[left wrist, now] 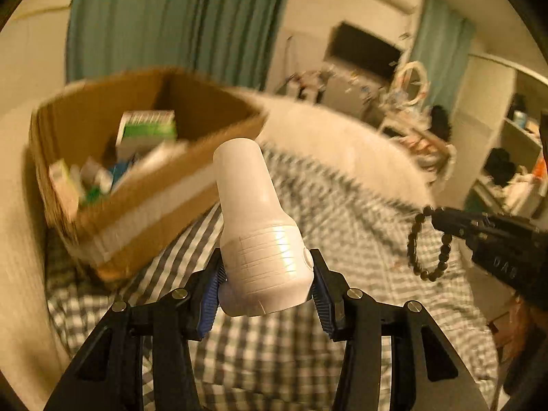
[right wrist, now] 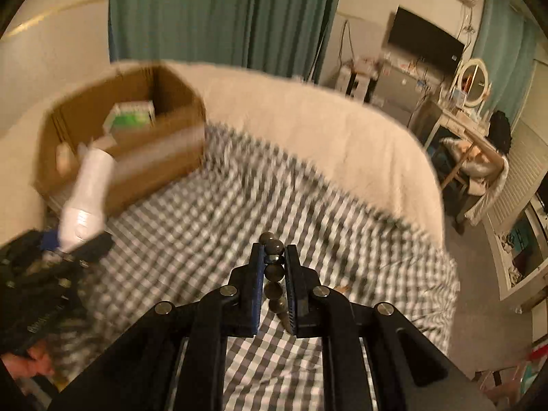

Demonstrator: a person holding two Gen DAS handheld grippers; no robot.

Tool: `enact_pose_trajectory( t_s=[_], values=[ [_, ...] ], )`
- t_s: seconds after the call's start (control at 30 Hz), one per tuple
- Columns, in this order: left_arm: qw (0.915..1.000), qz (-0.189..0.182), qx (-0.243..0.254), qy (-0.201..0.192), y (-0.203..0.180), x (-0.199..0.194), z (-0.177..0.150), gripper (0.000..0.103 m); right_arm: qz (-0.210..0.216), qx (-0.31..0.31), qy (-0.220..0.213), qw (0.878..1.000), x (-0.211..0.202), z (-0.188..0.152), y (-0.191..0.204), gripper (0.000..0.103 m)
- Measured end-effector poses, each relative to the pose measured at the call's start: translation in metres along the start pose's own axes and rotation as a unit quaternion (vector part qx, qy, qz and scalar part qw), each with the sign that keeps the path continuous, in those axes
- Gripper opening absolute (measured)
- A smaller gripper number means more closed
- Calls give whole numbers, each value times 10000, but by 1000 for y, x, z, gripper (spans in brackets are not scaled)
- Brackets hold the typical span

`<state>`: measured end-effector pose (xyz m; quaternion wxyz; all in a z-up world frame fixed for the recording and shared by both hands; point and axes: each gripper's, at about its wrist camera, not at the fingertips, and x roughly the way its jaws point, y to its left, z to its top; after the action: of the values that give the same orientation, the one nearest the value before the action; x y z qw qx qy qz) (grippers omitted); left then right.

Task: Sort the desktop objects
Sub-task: 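Carry both items over the cardboard box and open both tools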

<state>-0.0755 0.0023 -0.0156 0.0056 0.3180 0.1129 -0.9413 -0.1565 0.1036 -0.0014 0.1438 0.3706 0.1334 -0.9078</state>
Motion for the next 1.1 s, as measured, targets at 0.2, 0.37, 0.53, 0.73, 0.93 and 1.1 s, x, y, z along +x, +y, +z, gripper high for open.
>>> enact_pose_trajectory(
  t_s=[0.2, 0.37, 0.53, 0.73, 0.93, 1.1],
  values=[
    [9955, -399, -299, -808, 25, -50, 67, 49, 627, 241, -683, 9954, -79, 64, 15, 11],
    [9921, -195, -333, -1195, 84, -54, 123, 49, 1482, 478, -915, 9836, -78, 119, 57, 11],
    [9976, -380, -497, -290, 156, 0, 130, 47, 2006, 947, -651, 9729, -18, 160, 96, 11],
    [9992, -153, 280, -233, 147, 23, 122, 89, 1609, 1692, -427, 9714, 39, 173, 113, 80],
    [9992, -207, 118, -318, 131, -7, 112, 103, 1021, 1858, -619, 9753, -1, 130, 85, 87],
    [9983, -365, -239, -380, 111, -54, 97, 103, 150, 1753, -1067, 9786, -70, 74, 51, 103]
  ],
)
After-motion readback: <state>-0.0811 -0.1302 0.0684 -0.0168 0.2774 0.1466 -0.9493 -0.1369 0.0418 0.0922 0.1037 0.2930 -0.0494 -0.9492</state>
